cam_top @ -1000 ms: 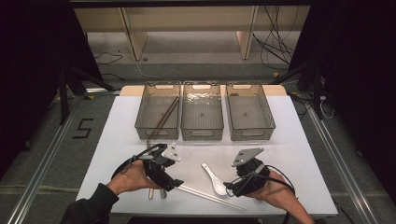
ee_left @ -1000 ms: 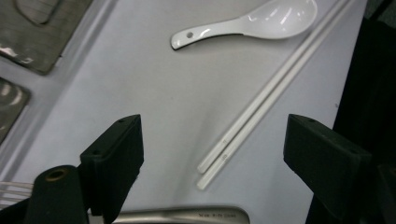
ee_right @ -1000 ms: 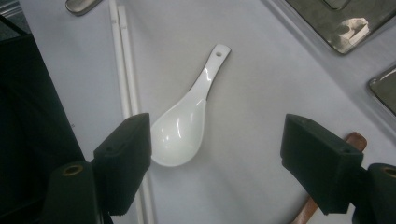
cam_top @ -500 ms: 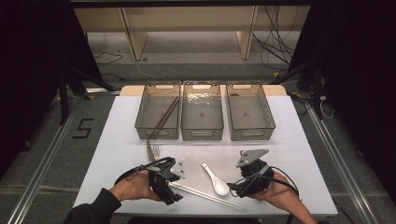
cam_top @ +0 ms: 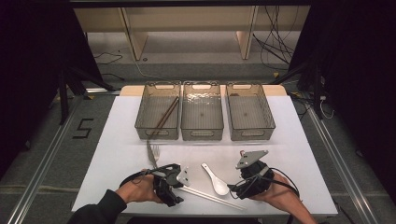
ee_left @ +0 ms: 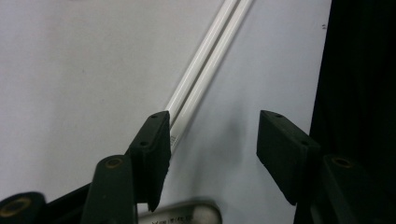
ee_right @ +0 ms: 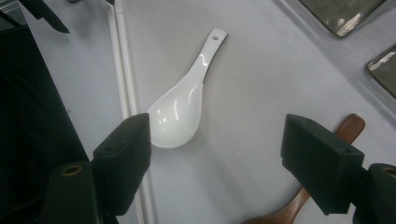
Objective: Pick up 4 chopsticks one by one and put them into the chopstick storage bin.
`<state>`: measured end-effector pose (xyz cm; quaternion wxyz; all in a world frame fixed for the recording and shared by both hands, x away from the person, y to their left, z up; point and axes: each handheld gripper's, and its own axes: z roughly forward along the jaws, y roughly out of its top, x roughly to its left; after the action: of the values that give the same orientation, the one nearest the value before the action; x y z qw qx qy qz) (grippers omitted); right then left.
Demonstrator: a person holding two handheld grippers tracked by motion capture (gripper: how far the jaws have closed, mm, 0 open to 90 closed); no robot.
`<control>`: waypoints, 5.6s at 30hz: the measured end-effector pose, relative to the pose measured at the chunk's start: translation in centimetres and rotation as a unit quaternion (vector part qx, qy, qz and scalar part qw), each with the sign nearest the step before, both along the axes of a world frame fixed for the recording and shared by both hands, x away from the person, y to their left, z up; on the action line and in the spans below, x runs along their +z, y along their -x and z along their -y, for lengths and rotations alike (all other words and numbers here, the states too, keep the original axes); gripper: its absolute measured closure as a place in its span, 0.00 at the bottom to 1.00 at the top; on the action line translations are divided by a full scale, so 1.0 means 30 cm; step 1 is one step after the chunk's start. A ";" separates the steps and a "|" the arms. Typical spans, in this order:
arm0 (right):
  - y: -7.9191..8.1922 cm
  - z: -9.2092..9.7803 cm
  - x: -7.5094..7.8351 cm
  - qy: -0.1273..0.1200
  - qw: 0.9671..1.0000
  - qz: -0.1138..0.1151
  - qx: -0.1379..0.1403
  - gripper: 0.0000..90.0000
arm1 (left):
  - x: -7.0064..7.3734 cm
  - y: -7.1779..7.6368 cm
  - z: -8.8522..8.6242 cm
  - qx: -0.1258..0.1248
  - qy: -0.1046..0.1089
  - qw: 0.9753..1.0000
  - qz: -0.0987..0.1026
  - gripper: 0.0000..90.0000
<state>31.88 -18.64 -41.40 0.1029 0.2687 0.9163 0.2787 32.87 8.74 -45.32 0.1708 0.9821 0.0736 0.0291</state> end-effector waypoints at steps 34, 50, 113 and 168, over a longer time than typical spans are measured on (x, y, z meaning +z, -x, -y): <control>-0.002 0.002 -0.003 0.003 1.000 -0.008 0.003 0.29 | -0.023 -0.004 0.051 -0.047 -0.041 0.998 -0.003 0.71; 0.000 0.003 -0.001 0.003 1.000 -0.010 0.002 0.29 | -0.021 0.021 0.080 -0.101 -0.068 0.993 0.002 0.89; 0.007 0.119 0.035 -0.134 0.980 0.085 -0.116 0.28 | 0.222 -0.275 -0.226 0.221 0.104 0.970 0.016 0.93; 0.023 0.121 0.033 -0.142 0.980 0.088 -0.104 0.27 | 0.190 -0.650 -0.387 0.440 0.141 0.884 0.069 0.60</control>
<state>31.18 -22.28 -40.41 0.1727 0.3489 0.8215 0.4167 52.37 20.36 -39.62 0.2817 0.8097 0.4899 0.1585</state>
